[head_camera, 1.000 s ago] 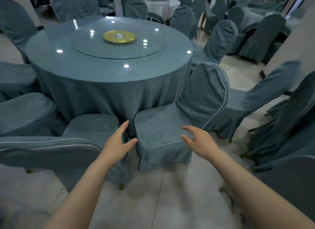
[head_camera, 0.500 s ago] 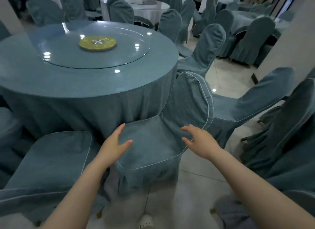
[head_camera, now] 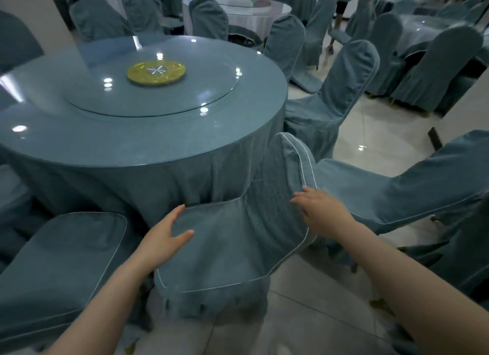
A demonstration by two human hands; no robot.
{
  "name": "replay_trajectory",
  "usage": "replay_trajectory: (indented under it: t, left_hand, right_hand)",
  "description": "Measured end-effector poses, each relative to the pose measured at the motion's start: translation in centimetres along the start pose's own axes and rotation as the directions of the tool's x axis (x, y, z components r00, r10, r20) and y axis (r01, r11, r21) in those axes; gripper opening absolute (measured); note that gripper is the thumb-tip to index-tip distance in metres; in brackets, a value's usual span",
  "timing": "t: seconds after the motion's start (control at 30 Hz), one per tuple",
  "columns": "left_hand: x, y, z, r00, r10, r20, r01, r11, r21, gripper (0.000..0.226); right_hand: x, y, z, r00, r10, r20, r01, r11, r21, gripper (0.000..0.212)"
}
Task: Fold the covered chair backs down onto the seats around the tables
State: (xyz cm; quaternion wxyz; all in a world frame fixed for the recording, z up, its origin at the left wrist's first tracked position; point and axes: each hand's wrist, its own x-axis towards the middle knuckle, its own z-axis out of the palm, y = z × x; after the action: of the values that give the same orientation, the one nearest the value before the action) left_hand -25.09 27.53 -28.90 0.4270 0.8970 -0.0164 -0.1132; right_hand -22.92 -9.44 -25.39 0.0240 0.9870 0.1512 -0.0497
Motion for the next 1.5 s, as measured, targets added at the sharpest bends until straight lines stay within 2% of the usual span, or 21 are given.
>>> replay_trajectory:
  t: [0.17,0.3,0.4,0.5,0.73,0.87,0.97,1.1,1.23,1.33,1.5]
  left_hand:
    - [0.5,3.0,4.3,0.996,-0.08,-0.035,0.081,0.996,0.025,0.072]
    - [1.2,5.8,8.1,0.99,-0.127,-0.056,0.127,0.992,0.01,0.071]
    - [1.3,7.3,10.6,0.987,-0.156,-0.046,0.157,0.987,0.024,0.071]
    - [0.5,8.0,12.2,0.976,-0.208,-0.056,0.21,0.977,0.028,0.071]
    - [-2.4,8.7,13.2,0.959,-0.264,-0.106,0.269,0.962,0.037,0.069]
    - [-3.7,8.2,12.7,0.951,-0.278,-0.133,0.282,0.959,0.009,0.067]
    - [-4.6,7.7,12.7,0.949,-0.277,-0.147,0.281,0.96,0.006,0.068]
    - [-6.6,7.2,13.0,0.946,-0.277,-0.17,0.276,0.961,-0.028,0.067]
    - [-9.2,6.6,13.7,0.947,-0.275,-0.169,0.27,0.961,-0.051,0.064]
    - [-11.4,6.2,14.0,0.95,-0.271,-0.155,0.266,0.963,-0.051,0.063]
    - [-15.4,5.5,14.1,0.95,-0.276,-0.147,0.271,0.961,-0.053,0.061]
  right_hand:
    - [2.0,6.5,0.1,0.976,-0.202,0.077,0.209,0.973,-0.097,0.054]
    - [3.7,9.7,0.8,0.922,-0.373,0.105,0.387,0.898,-0.209,0.055]
    - [6.3,11.4,0.4,0.884,-0.454,0.109,0.467,0.85,-0.243,0.052]
    - [9.0,12.4,-0.2,0.824,-0.553,0.118,0.559,0.765,-0.319,0.062]
    - [10.9,12.1,-1.0,0.702,-0.702,0.117,0.674,0.602,-0.429,0.06]
    - [9.6,10.8,-1.8,0.66,-0.732,0.171,0.729,0.569,-0.381,0.062]
    - [7.4,9.8,-2.0,0.639,-0.758,0.127,0.741,0.564,-0.364,0.064]
    - [4.2,8.0,-1.1,0.648,-0.755,0.1,0.742,0.596,-0.308,0.064]
    - [0.2,4.1,-0.2,0.711,-0.693,0.121,0.696,0.67,-0.258,0.067]
    - [-3.4,0.1,0.3,0.756,-0.653,0.057,0.644,0.724,-0.248,0.071]
    - [-8.8,-6.8,1.7,0.773,-0.633,-0.029,0.618,0.763,-0.188,0.07]
